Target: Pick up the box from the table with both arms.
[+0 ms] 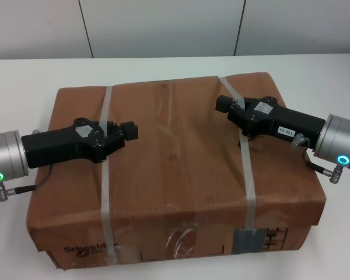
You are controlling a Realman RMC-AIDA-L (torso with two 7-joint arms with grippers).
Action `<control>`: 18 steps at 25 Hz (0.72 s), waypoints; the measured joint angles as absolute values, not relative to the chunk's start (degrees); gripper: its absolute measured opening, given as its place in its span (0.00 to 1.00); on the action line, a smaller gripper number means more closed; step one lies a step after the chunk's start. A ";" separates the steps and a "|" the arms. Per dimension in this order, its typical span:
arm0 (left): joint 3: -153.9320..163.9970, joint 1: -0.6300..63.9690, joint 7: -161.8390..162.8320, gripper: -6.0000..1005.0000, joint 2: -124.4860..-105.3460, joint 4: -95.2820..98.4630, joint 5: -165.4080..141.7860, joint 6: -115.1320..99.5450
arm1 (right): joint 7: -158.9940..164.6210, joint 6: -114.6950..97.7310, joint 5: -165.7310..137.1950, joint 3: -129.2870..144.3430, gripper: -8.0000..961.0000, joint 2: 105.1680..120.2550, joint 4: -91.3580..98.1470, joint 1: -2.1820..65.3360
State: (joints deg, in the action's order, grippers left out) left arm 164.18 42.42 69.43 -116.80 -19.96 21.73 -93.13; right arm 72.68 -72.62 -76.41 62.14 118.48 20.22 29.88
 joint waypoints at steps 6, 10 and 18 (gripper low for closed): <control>164.18 42.45 69.42 0.10 -116.80 -19.95 21.84 -93.45 | 72.68 -72.62 -76.41 62.14 0.04 118.48 20.22 29.88; 164.18 42.48 69.21 0.10 -116.80 -19.96 21.90 -93.81 | 72.67 -72.62 -76.42 62.14 0.04 118.52 20.22 29.88; 164.18 42.57 69.17 0.10 -116.80 -20.01 21.97 -93.81 | 72.65 -72.62 -76.45 62.14 0.04 118.56 20.22 29.88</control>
